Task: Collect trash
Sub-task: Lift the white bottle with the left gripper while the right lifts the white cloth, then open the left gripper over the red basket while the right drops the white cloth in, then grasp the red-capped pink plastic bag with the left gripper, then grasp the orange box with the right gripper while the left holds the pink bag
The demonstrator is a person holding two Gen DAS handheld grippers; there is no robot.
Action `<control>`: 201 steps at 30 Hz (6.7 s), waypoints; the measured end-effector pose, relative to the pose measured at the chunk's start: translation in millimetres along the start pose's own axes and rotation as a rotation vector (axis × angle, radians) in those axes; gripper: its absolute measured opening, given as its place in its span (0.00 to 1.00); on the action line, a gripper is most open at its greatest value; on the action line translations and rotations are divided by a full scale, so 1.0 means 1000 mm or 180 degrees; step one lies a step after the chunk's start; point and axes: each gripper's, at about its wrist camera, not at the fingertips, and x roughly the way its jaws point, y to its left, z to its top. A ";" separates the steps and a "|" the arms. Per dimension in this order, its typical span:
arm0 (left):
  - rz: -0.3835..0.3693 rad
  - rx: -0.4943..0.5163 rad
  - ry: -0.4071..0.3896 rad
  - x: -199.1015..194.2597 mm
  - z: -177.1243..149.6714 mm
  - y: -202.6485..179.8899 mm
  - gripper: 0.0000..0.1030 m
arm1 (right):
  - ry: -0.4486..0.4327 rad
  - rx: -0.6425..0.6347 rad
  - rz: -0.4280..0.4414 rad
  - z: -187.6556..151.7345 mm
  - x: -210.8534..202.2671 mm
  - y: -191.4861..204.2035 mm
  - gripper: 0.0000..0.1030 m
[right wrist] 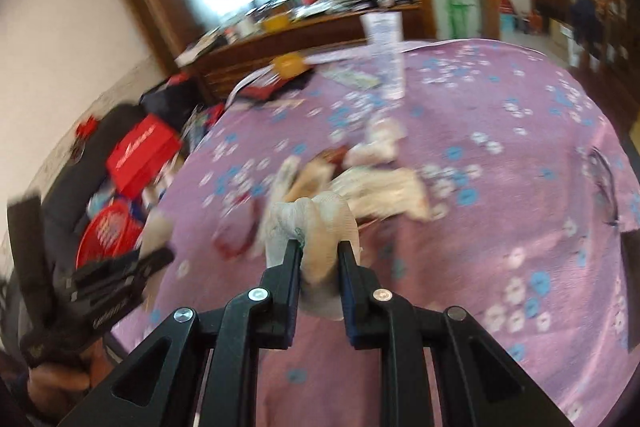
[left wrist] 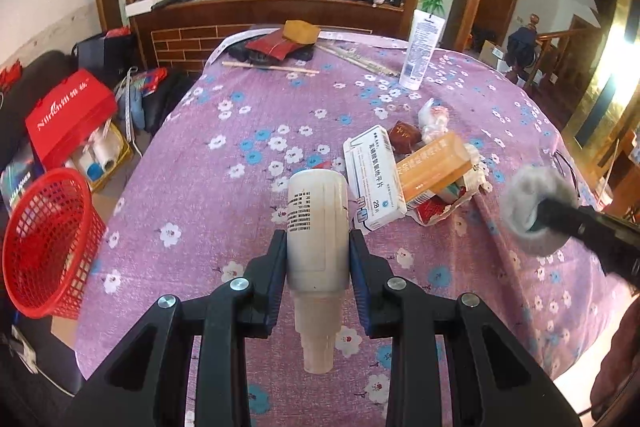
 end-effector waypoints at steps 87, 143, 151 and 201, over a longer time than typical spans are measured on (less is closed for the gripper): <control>0.0536 -0.0534 -0.0165 -0.050 -0.023 0.170 0.28 | 0.0325 -0.0718 0.0544 0.012 0.067 0.172 0.19; -0.0636 -0.0311 0.0848 0.096 0.036 0.034 0.61 | 0.0429 0.0555 0.0142 -0.001 0.035 0.001 0.57; -0.0736 -0.0291 0.0921 0.131 0.043 0.014 0.38 | 0.0394 0.0617 0.0049 -0.006 0.015 -0.031 0.57; -0.0282 -0.0346 0.0511 0.041 -0.017 0.081 0.30 | 0.1202 -0.0290 0.0248 0.018 0.123 0.043 0.03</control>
